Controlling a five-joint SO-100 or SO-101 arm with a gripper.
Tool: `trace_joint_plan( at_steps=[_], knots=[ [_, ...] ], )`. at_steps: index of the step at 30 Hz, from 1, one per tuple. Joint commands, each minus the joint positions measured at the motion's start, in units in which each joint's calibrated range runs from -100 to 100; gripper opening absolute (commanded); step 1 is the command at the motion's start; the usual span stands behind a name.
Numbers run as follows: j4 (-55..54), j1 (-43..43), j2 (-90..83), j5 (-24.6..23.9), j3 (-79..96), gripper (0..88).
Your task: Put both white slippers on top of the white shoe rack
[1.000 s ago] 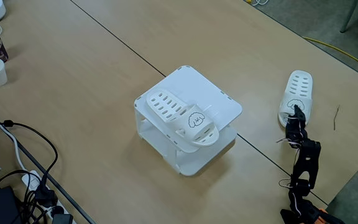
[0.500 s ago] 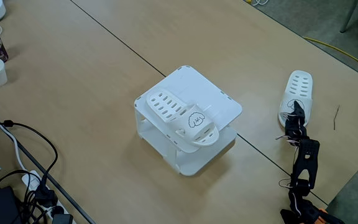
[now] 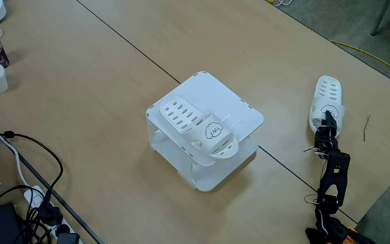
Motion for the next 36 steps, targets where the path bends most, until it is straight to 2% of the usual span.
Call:
trace_joint_plan(
  at_steps=[1,4,12,21,29,36],
  knots=[
    [-0.14,0.67,-7.08,0.42,-5.18,0.8],
    [6.76,0.51,-11.54,0.42,-7.98,0.8],
    [35.67,-2.12,-24.42,0.42,-22.23,0.8],
    [53.44,-9.61,-28.20,0.42,-40.63,0.8],
    [61.98,-18.98,-28.37,0.42,-50.47,0.8],
    [62.67,-27.86,-29.38,0.42,-50.65,0.8]
  ],
)
